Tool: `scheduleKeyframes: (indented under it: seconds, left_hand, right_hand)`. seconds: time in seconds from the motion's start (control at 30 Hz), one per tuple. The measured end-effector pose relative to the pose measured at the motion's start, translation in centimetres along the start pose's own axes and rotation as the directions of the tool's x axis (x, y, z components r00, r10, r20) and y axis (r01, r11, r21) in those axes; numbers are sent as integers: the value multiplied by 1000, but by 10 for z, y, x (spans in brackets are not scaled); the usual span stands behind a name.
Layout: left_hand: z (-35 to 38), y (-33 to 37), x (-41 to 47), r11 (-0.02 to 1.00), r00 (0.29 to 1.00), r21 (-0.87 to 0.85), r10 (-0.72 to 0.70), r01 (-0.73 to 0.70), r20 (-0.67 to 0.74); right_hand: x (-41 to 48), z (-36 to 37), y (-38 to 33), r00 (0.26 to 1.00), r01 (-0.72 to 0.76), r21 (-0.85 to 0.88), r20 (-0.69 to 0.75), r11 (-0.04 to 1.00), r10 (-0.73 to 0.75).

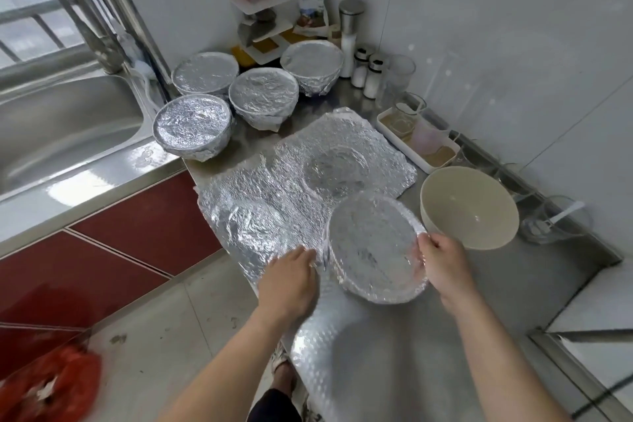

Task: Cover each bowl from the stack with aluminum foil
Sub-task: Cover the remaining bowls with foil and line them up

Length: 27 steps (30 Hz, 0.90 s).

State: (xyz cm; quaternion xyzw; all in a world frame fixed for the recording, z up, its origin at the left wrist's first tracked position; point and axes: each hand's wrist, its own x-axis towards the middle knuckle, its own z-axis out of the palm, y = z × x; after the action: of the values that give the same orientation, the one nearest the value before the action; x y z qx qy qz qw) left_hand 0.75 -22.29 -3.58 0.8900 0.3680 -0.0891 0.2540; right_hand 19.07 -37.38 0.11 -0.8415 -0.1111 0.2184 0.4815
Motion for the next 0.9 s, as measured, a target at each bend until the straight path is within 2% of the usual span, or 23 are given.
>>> scheduleKeyframes:
  seconds: [0.13, 0.2, 0.27, 0.33, 0.4, 0.47, 0.57, 0.63, 0.67, 0.7, 0.77, 0.8, 0.9]
  left_hand:
    - [9, 19, -20, 996, 997, 81, 36, -42, 74]
    - [9, 27, -23, 1000, 990, -18, 28, -26, 136]
    - [3, 30, -24, 994, 994, -109, 29, -17, 103]
    - [-1, 28, -21, 999, 998, -43, 9, -6, 64]
    - [1, 22, -19, 998, 994, 62, -26, 20, 103]
    - [5, 23, -24, 997, 988, 74, -32, 21, 150]
    - [7, 30, -32, 1000, 991, -25, -12, 16, 134]
    - [0, 29, -34, 969, 997, -237, -57, 68, 53]
    - [-8, 26, -33, 919, 992, -380, -121, 106, -16]
    - [-18, 20, -30, 819, 971, -556, -224, 139, -87]
    - [-47, 11, -25, 497, 896, -864, -415, 80, -156]
    - [-64, 9, -23, 387, 880, -922, -445, 25, -163]
    - [-111, 12, -10, 339, 940, -937, -286, -81, -185]
  right_hand:
    - [-1, -7, -13, 999, -23, 122, -37, 992, 28]
    - [-1, -6, -16, 998, -51, 170, -21, 984, 56]
    - [-7, -5, -18, 997, -76, 220, -1, 973, 79]
    - [-12, -2, -16, 995, -104, 250, 16, 963, 103]
    - [-17, 1, -14, 991, -129, 259, 17, 957, 129]
    - [-22, 6, -15, 987, -161, 260, 24, 952, 160]
    - [-26, 14, -22, 983, -183, 259, 25, 948, 183]
    - [-26, 22, -30, 983, -181, 268, 29, 946, 179]
    - [-25, 25, -32, 984, -177, 270, 30, 947, 175]
    - [-24, 28, -37, 985, -173, 269, 24, 947, 173]
    - [-19, 35, -45, 987, -158, 259, 12, 953, 161]
    - [-17, 38, -48, 988, -149, 246, 5, 958, 152]
    - [-9, 55, -68, 994, -102, 204, -9, 974, 106]
